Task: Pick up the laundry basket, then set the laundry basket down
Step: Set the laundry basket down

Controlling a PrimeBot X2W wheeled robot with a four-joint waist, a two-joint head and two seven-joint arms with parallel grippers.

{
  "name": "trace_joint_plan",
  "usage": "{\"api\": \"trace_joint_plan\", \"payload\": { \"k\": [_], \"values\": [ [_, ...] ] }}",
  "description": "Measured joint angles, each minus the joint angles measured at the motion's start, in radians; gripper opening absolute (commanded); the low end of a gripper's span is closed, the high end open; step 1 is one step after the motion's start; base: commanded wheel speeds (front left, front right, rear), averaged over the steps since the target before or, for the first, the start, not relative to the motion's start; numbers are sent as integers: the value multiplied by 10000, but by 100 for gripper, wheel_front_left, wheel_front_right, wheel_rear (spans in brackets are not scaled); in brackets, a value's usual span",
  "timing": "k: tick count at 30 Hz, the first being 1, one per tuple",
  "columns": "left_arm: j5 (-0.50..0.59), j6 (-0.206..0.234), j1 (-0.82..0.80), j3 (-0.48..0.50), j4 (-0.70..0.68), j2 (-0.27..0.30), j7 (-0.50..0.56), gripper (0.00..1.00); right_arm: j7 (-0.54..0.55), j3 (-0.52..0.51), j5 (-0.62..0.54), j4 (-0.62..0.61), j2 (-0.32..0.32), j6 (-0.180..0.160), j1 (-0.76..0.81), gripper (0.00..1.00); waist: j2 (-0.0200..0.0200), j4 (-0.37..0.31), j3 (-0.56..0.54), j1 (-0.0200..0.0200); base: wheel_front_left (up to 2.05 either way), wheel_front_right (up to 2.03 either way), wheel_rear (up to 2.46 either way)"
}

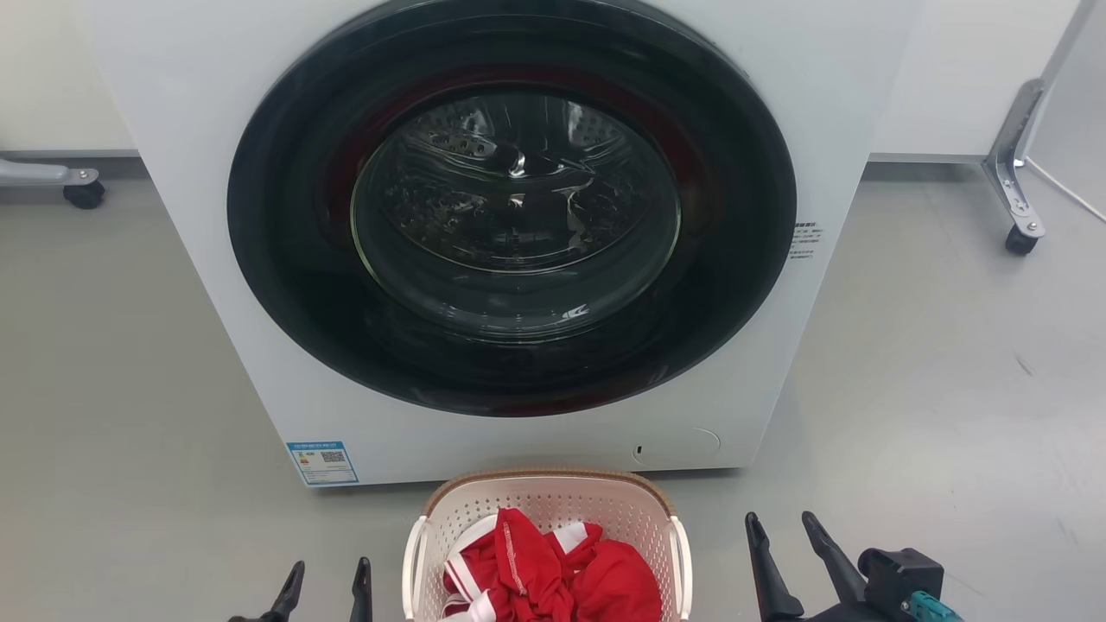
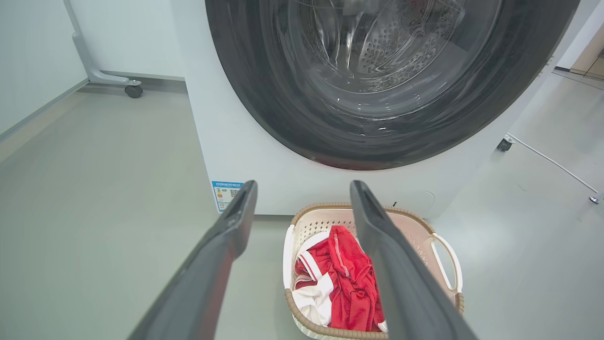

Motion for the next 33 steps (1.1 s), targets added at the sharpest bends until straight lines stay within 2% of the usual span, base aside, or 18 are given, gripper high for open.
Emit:
{"api": "trace_joint_plan", "payload": {
  "k": [14,33],
  "values": [
    [541,88,1174,905,-1778,-151,-2,100,0,-1262,-1755,-1852,357,0,1235,100,0,-149,-45,1,0,0,0],
    [1108,92,1556,1406,-2692,-424,-2,100,0,-1862,-2869,-2824,677,0,1796,100,0,-218,2,1,0,0,0]
  ]
}}
